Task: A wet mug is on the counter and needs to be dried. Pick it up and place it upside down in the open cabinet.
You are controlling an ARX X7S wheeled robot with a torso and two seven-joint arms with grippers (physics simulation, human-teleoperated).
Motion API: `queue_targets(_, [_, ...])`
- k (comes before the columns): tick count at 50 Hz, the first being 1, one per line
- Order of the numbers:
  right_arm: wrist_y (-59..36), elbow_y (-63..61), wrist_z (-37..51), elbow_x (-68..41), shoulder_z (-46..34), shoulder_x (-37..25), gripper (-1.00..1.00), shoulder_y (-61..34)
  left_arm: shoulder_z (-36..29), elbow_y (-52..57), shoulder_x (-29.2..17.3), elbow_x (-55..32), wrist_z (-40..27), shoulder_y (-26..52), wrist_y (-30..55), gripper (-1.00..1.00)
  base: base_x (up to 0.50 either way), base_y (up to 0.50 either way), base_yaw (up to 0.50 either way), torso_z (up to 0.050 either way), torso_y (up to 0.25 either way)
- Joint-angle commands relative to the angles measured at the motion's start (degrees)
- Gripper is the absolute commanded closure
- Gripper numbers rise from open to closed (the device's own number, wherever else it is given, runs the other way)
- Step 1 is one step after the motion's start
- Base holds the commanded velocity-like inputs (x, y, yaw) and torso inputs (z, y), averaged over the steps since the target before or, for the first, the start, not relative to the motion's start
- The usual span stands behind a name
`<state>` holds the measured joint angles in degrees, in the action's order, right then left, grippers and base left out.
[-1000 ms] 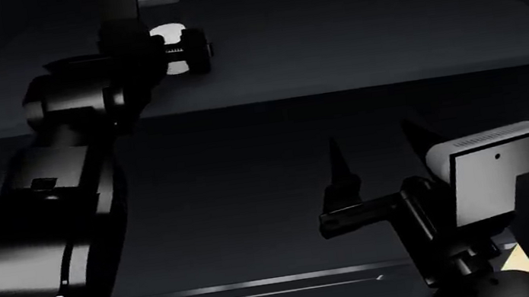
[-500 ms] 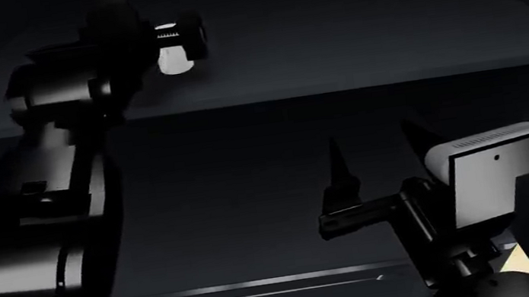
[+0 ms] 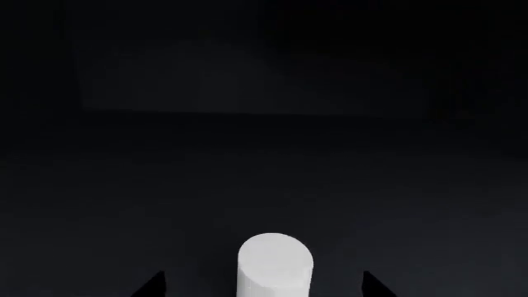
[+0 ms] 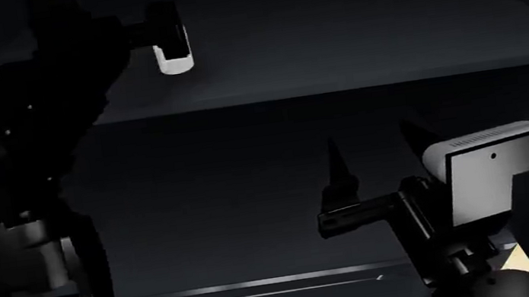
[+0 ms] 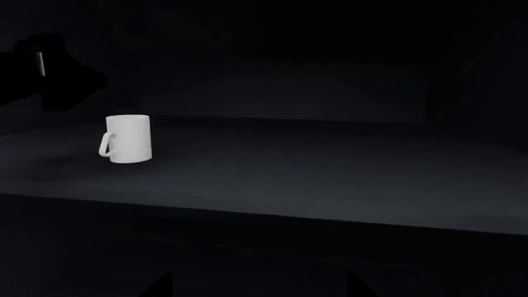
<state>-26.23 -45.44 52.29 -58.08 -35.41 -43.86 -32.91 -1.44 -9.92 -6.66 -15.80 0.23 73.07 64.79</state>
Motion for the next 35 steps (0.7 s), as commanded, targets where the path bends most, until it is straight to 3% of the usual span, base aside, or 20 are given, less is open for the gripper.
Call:
queue_targets(1, [0.49,0.79,0.1,0.18,0.33,-0.05,-1.0,0.3,3.38,23.01,-3.12,-4.56,-0.63,-9.09,12.52,-1.0,0.0,0.0,0.0,0.0,0.0])
queue_targets(18, [1.33,1.97,1.65,1.98,1.12,-0.41,-1.0,1.3,13.53,52.52,-6.81,-12.4,-0.1,-24.18,24.89,-1.0,0.0,0.0,0.0,0.0,0.0])
queue_targets(26, [2.24,2.06,1.45,3.27,1.25,-0.68,-1.0,2.09,21.67,61.29,-9.78,-26.5,-7.18,-32.43,25.0,-1.0,0.0,0.0,0.0,0.0,0.0])
queue_targets(35, [2.87,2.31,0.91,4.21,0.96,-0.84,-1.0,3.01,25.98,65.94,-11.48,-35.52,-11.93,-38.21,24.46,-1.0,0.0,0.0,0.0,0.0,0.0])
